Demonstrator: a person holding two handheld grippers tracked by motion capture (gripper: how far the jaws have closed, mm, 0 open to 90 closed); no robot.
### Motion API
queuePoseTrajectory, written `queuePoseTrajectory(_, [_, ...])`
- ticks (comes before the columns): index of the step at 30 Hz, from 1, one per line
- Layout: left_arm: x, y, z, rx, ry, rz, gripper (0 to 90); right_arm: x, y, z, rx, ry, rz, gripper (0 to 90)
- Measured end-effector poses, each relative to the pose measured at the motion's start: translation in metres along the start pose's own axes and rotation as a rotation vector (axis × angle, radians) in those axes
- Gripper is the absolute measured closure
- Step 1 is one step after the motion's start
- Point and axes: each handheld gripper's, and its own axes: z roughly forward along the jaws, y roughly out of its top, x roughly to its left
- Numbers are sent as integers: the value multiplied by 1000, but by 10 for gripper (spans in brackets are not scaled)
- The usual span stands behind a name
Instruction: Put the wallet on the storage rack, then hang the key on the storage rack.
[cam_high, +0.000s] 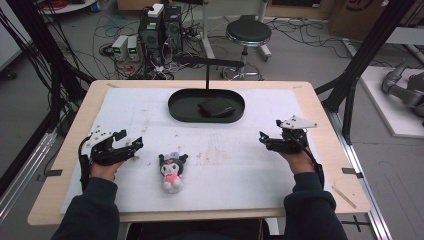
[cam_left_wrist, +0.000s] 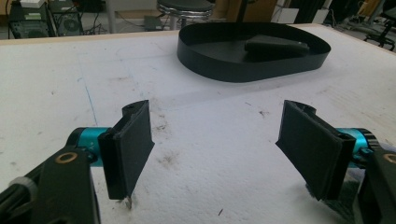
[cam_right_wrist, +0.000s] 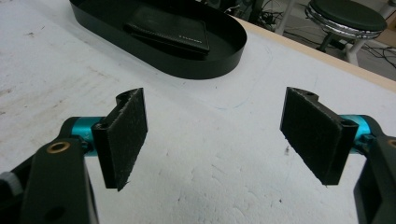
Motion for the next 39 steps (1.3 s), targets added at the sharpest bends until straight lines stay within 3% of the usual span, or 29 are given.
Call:
queuePoseTrajectory(13, [-5,1,2,11,-11,8,258,-8,-7,-5,-2,-43,43,233])
queuePoseTrajectory(19, [-8,0,3,19,-21,3,267,-7,-8,-4,8,-42,34,233])
queuePoseTrajectory(26, [-25,5,4,33,-76,9,304,-3,-8,-4,14,-38,16,234])
queuePoseTrajectory(31, [-41,4,11,87,-80,38,324,-1,-8,-3,16,-31,-6,234])
queuePoseTrajectory(39, [-41,-2,26,162,-78,23,401,-1,-9,0,30,-25,-3,236])
